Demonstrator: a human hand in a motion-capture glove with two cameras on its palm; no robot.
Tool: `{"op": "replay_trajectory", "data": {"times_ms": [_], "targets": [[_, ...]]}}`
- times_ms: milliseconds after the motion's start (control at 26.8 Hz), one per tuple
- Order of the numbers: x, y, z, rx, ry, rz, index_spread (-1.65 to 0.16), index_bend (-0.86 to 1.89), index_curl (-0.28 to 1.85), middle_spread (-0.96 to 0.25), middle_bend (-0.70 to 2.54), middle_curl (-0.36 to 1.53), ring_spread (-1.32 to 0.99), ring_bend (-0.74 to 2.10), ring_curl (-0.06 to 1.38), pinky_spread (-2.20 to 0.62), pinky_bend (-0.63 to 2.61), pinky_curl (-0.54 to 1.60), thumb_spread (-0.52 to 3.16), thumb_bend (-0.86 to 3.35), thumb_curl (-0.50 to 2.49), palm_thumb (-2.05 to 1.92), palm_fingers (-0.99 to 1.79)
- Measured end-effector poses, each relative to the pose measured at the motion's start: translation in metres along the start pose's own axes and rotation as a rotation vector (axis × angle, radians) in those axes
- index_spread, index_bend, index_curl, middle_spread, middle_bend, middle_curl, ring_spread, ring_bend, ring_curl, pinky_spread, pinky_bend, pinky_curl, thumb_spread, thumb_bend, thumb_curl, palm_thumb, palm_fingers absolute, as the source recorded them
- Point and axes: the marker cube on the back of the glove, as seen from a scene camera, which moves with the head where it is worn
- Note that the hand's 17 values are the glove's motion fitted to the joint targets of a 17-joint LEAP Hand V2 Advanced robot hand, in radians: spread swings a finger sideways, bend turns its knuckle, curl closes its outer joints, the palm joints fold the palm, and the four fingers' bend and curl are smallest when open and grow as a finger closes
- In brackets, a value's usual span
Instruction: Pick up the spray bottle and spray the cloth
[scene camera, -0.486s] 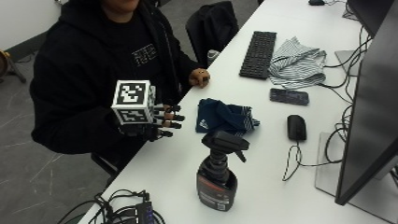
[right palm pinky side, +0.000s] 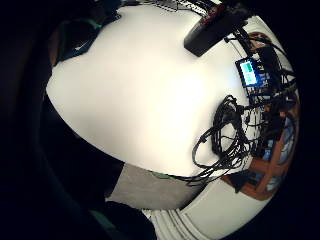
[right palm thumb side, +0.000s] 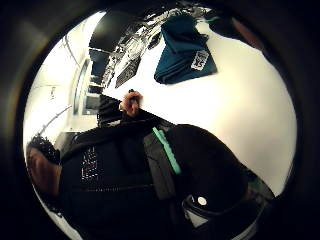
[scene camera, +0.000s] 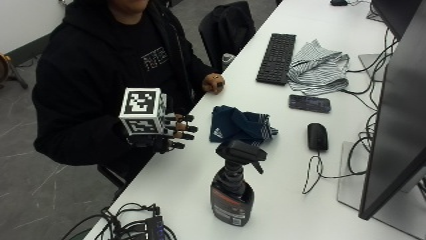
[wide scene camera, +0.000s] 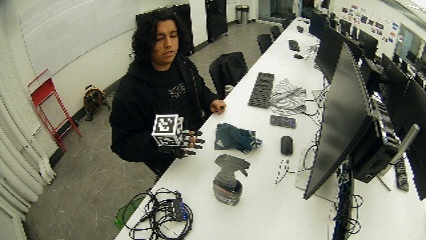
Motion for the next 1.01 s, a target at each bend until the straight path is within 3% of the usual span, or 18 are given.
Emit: {"op": "replay_trajectory", "data": {"times_ms": [374,1009], "targets": [[0.037,0.002,-0.016,-0.035,0.067,0.070,-0.41,0.14,0.19,-0.11,0.22,0.24,-0.14,0.40,0.24,0.13,0.41,0.26,1.11,0.07,0.15,0.29,0.49],[0.177,-0.054,-0.134,0.064,0.080,0.309,-0.39,0.10,0.20,-0.15,0.28,0.33,-0.19,0.49,0.31,0.06,0.38,0.30,1.21,0.05,0.22,0.41,0.67]]}}
